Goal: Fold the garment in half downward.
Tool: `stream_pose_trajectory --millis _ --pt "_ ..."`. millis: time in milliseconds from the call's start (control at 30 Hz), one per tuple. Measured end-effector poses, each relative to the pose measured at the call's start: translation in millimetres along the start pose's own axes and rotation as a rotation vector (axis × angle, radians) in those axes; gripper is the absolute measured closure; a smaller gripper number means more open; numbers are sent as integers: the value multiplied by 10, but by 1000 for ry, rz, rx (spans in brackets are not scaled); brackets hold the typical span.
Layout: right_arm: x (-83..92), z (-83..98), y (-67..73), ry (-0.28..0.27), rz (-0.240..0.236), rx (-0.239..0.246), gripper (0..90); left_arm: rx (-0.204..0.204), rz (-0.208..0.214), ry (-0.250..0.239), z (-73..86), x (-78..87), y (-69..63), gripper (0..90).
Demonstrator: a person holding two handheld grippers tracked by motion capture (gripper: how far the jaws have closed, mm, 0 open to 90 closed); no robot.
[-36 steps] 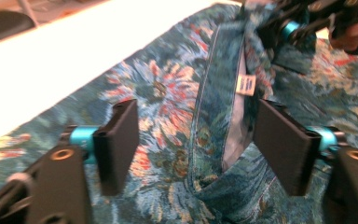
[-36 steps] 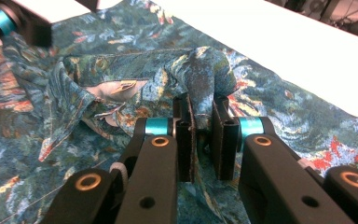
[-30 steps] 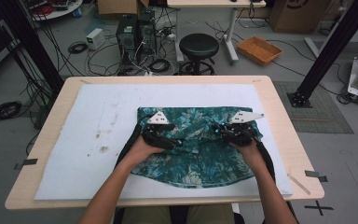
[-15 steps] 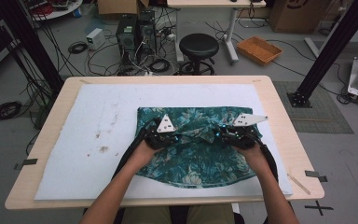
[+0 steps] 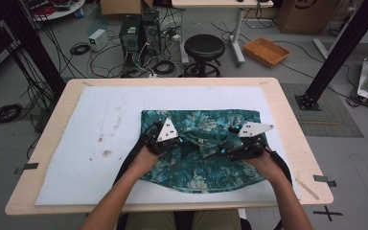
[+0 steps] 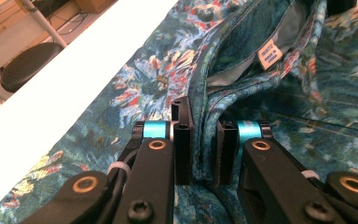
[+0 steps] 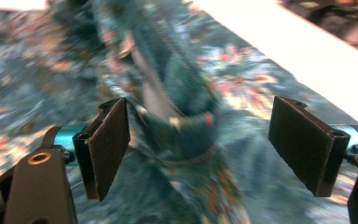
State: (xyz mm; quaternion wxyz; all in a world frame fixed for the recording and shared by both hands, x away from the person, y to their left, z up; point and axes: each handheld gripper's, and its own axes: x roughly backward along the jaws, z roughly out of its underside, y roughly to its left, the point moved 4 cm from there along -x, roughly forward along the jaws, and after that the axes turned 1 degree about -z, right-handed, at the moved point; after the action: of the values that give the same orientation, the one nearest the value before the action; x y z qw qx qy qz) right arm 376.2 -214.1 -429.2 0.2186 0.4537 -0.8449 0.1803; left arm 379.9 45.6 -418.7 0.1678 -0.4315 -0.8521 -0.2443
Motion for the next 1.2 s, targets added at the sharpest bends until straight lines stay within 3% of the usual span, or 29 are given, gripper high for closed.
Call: stream_pose_trajectory --millis 67,133,167,233,267,300,367,467,533,633,733,867,933,1033,1133,1167,1200 --pt "-78 9 83 39 -38 53 207 3 7 -9 -16 3 -9 816" --pt "-163 9 143 76 -34 106 236 2 14 -12 -24 7 -15 816" --pt "-189 -3 154 79 -25 113 332 0 15 -12 -25 10 -20 815" --pt "-200 -38 158 77 -27 145 645 1 23 -11 -18 24 -25 815" --pt "-191 -58 158 67 -2 167 739 -1 29 -10 -13 35 -23 814" --pt "-178 -79 159 50 8 178 806 3 40 -10 -4 50 -22 810" --pt "-149 -104 162 29 31 201 839 44 81 -28 14 82 -24 750" --pt "-108 -89 172 18 48 211 843 118 109 -70 55 153 -7 582" --pt "-100 -44 181 35 21 202 801 152 131 -99 98 223 18 534" --pt "-87 40 206 57 -35 133 505 191 126 -117 190 332 66 502" --pt "12 109 217 38 -71 75 399 230 93 -116 306 425 133 499" --pt "226 228 173 14 -105 19 379 286 35 -88 481 505 224 499" --pt "346 298 133 5 -117 -32 383 313 -17 -64 566 533 267 499" --pt "508 391 21 -37 -74 -96 410 347 -75 -28 689 554 298 496" --pt "612 484 -123 -27 36 -165 468 381 -109 29 813 547 294 496" --pt "612 484 -123 -27 36 -165 468 381 -109 29 813 547 294 496" --pt "631 516 -161 -8 79 -190 478 402 -137 58 891 541 278 496"
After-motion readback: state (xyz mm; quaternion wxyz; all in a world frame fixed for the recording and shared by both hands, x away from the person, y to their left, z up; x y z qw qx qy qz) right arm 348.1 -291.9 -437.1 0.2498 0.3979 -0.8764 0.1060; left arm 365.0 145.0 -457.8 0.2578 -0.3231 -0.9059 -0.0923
